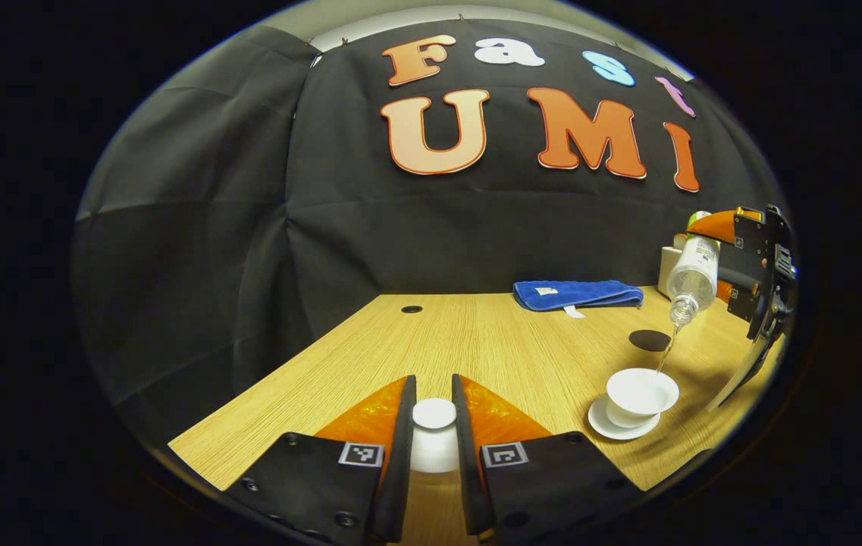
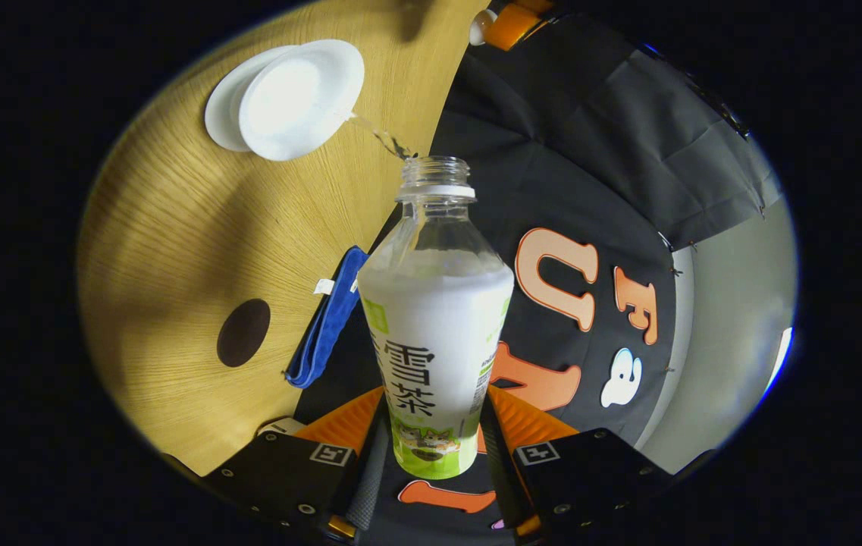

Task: Open the teacup lid with one hand, grasp the water bottle and pour water into the teacup with the other hand; after pouring, place the water bottle on the coaster and then close the teacup lid.

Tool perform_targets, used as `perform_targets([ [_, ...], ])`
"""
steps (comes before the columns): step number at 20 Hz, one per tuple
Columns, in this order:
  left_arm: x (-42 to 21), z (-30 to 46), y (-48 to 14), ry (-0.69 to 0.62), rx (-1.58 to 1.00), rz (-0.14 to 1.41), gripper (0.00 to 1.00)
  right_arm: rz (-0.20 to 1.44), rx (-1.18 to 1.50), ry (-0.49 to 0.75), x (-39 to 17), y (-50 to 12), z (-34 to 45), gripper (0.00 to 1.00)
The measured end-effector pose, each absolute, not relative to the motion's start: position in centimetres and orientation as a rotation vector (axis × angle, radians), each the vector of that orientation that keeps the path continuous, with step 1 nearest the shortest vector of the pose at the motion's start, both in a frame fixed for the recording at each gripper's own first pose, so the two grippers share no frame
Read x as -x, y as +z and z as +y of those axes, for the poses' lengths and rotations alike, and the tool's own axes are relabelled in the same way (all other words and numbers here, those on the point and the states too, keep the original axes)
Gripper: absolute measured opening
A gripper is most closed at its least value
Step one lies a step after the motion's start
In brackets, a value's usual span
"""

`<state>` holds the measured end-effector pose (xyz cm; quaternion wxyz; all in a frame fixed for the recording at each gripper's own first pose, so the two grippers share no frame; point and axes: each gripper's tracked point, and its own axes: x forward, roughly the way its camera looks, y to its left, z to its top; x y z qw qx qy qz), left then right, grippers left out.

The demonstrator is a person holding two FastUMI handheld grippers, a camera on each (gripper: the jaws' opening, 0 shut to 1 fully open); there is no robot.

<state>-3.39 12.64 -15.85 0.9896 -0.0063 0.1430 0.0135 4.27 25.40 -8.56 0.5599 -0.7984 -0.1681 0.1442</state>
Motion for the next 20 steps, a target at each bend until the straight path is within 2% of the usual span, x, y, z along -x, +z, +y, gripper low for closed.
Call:
perform_targets([
  [10,3.4,12.1,-15.5,0.011,-0.004,0.286,0.31,-0.504,1.933,0.331,-4.0,-7.6,26.5,0.64],
  [20,3.7,11.2,-15.4,-0.006,-0.023,0.285,0.33,-0.546,1.952,0.378,-3.2,-9.0,27.8,0.64],
])
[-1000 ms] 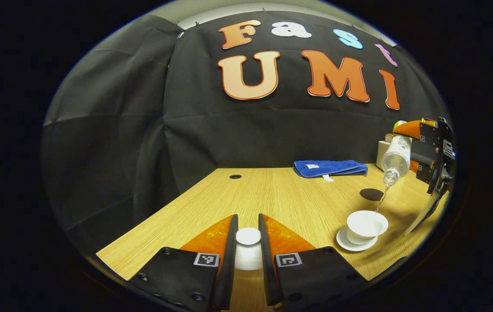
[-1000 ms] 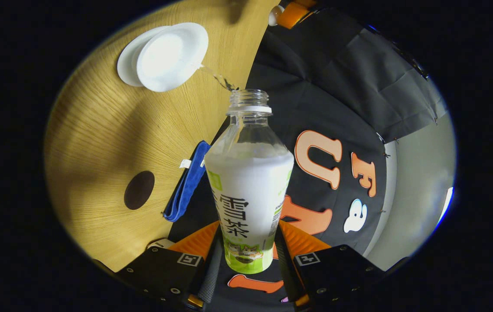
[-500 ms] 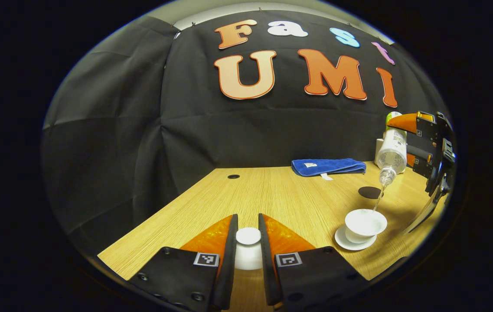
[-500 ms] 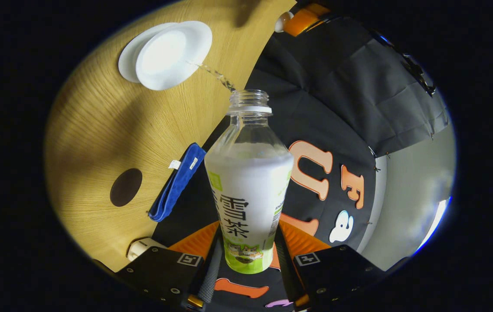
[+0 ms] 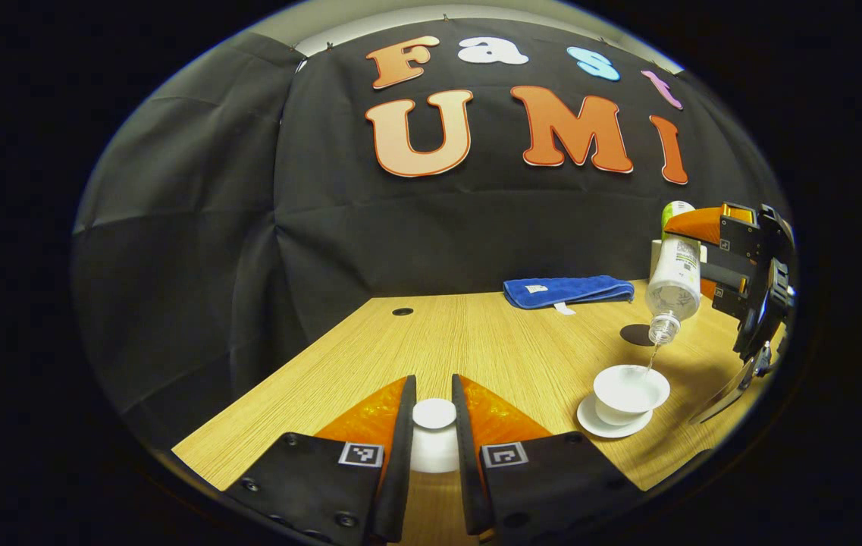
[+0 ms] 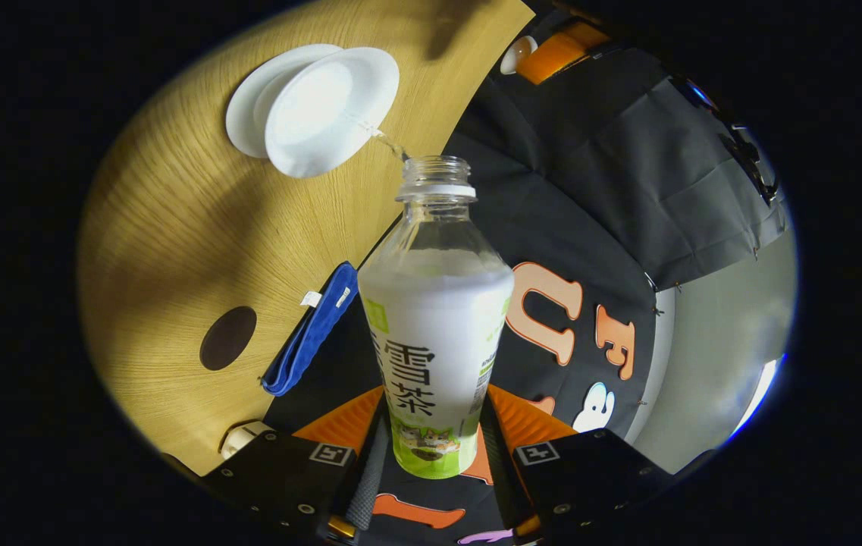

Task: Open the teacup lid with one hand, grasp the water bottle and pour water into the teacup with the other hand; after pouring, place the water bottle on the coaster and then close the teacup lid.

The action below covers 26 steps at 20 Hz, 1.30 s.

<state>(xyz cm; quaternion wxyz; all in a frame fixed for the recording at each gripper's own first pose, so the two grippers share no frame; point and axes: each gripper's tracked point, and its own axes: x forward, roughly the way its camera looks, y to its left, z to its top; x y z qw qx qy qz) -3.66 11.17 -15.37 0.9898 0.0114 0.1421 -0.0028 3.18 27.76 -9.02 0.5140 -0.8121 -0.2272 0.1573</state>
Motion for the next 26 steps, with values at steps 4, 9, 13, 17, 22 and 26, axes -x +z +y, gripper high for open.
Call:
perform_targets([
  [4,3.8,11.0,-15.4,-0.007,-0.033,0.294,0.33,-0.580,1.966,0.380,-3.2,-9.1,27.9,0.64],
  [9,3.8,10.9,-15.3,-0.007,-0.035,0.294,0.33,-0.651,2.019,0.377,-3.3,-9.4,28.2,0.63],
  [13,3.8,10.6,-15.4,-0.014,-0.035,0.297,0.33,-0.720,2.045,0.346,-3.2,-8.1,28.5,0.63],
  [17,3.8,10.2,-15.3,-0.022,-0.031,0.298,0.33,-0.762,2.057,0.315,-3.7,-7.0,28.6,0.67],
  [22,3.6,10.0,-15.2,-0.024,-0.027,0.286,0.31,-0.726,2.023,0.348,-3.6,-7.4,28.4,0.63],
  [26,3.7,9.3,-15.3,-0.029,-0.029,0.289,0.33,-0.601,1.909,0.435,-3.2,-9.7,28.0,0.64],
])
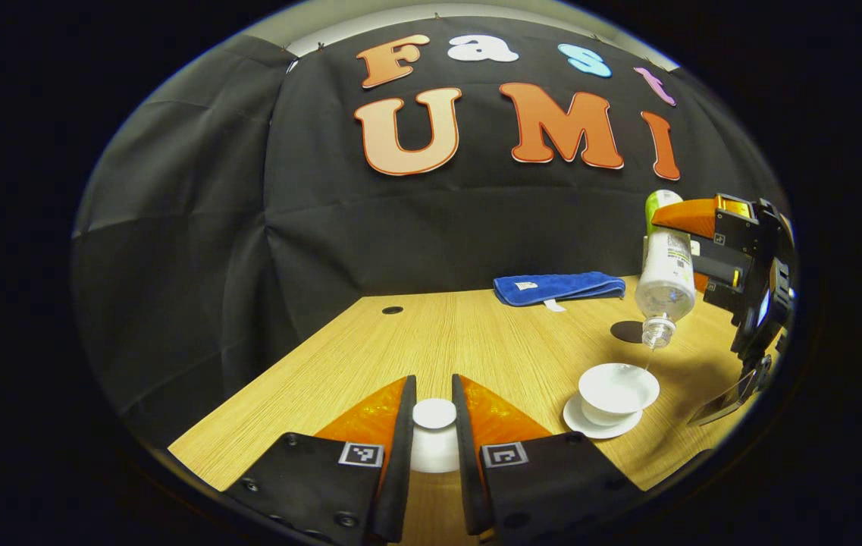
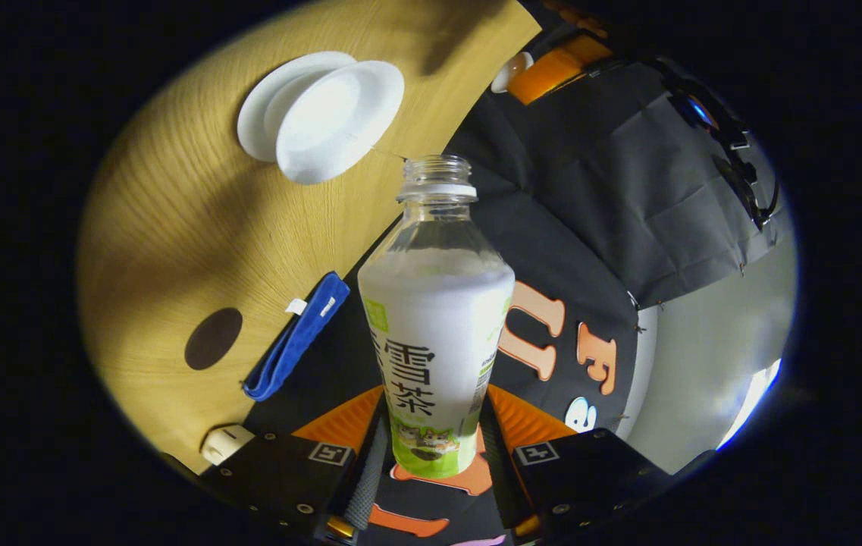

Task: Open the teacup lid with one hand, grasp the water bottle and pour water into the teacup with the other hand; after pouring, place the water bottle on the coaster and then close the teacup lid.

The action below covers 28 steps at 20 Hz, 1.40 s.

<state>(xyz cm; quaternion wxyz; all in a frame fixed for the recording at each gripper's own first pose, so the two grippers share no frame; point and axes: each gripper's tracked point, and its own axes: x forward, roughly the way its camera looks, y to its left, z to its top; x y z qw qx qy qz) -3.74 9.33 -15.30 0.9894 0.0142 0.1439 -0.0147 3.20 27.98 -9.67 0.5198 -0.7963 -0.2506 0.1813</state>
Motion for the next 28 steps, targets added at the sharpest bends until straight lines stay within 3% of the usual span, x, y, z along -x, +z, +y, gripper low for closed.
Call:
perform_targets([
  [4,3.6,9.2,-14.0,-0.026,-0.007,0.249,0.33,-0.414,1.674,0.532,-2.8,-12.8,27.5,0.64],
  [12,3.2,6.7,-11.8,-0.063,0.020,0.197,0.33,-0.113,1.216,0.594,-2.1,-17.5,25.8,0.64],
  [23,2.6,-0.1,-9.4,-0.174,0.044,0.155,0.33,0.123,0.676,0.509,-6.6,-17.9,23.5,0.64],
  [28,2.6,-1.7,-8.6,-0.192,0.045,0.146,0.31,0.241,0.343,0.532,-6.6,-18.6,24.2,0.64],
])
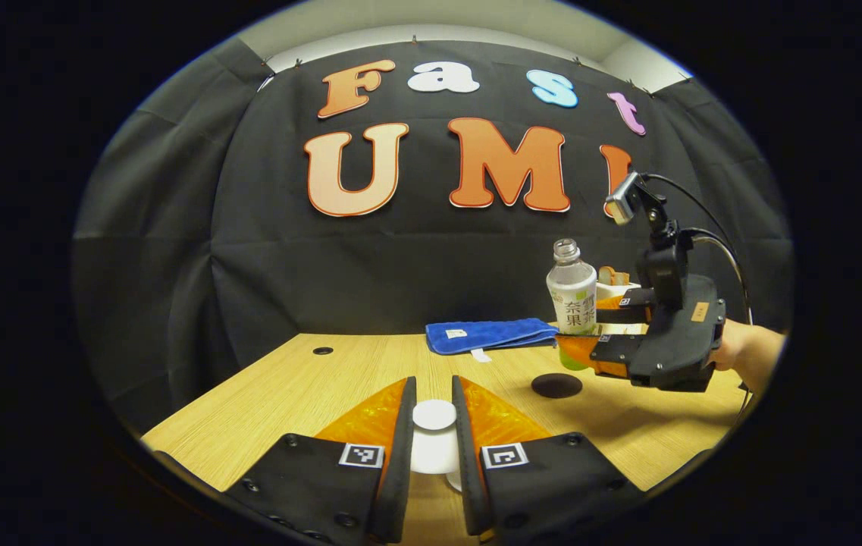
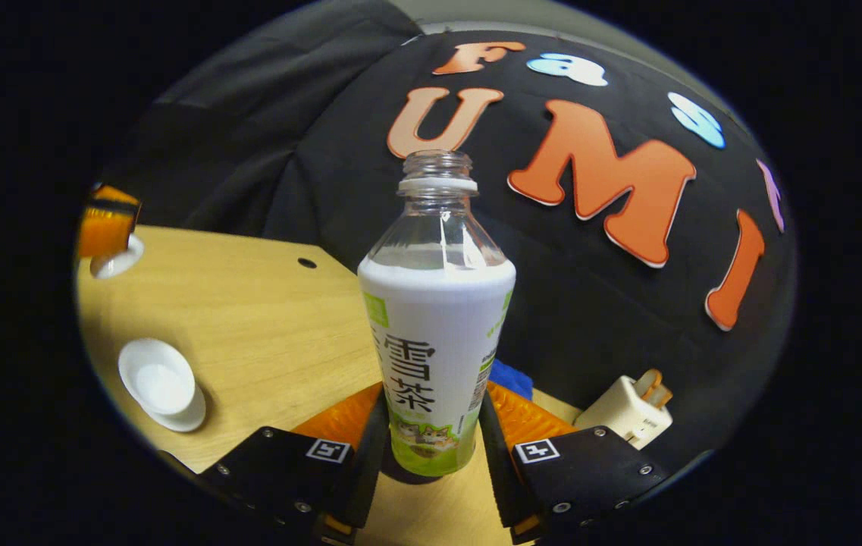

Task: Open the teacup lid with one hand, grasp the water bottle and pour water into the teacup with the other hand; after pouring, place the water bottle on the coaster and then close the teacup lid.

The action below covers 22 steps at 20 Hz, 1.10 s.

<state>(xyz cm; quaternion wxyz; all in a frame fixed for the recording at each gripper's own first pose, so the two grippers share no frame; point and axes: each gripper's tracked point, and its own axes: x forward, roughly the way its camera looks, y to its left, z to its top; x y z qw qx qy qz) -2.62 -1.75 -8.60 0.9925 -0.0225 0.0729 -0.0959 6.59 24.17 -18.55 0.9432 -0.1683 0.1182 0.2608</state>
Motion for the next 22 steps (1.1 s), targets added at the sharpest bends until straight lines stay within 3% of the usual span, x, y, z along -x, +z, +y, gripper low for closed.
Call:
perform_targets([
  [10,2.0,-4.8,-9.0,-0.238,0.088,0.161,0.33,0.384,0.016,0.509,-8.0,-20.7,24.0,0.64],
  [22,1.3,-7.9,-16.4,-0.289,0.074,0.335,0.33,0.359,-0.001,0.521,-8.7,-20.4,23.3,0.64],
])
